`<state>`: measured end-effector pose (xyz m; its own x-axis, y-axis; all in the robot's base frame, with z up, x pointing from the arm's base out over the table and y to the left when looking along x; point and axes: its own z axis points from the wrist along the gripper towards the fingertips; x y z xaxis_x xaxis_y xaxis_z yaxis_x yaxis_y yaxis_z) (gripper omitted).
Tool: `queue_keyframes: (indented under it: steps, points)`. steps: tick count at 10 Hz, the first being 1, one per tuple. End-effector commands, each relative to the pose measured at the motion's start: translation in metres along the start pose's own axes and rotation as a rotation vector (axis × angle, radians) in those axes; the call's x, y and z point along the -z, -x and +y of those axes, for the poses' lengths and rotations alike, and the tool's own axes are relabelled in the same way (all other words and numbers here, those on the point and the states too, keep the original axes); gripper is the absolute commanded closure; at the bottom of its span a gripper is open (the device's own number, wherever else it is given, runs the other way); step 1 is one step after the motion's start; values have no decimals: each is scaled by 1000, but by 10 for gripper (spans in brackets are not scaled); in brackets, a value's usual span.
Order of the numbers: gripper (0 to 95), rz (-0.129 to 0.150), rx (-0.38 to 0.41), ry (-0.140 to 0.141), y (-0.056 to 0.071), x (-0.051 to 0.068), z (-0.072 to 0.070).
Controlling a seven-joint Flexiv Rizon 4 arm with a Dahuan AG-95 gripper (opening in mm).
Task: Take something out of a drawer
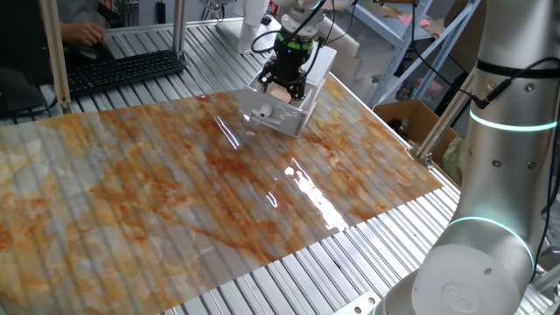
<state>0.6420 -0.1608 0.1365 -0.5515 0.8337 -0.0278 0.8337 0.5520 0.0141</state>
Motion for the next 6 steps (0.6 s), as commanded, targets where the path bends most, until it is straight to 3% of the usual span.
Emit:
queue_keyframes:
  steps: [1,6]
  points:
    - [950,-9,0,-2,0,0,1]
    - [950,-16,-11,-8,0,7,-1]
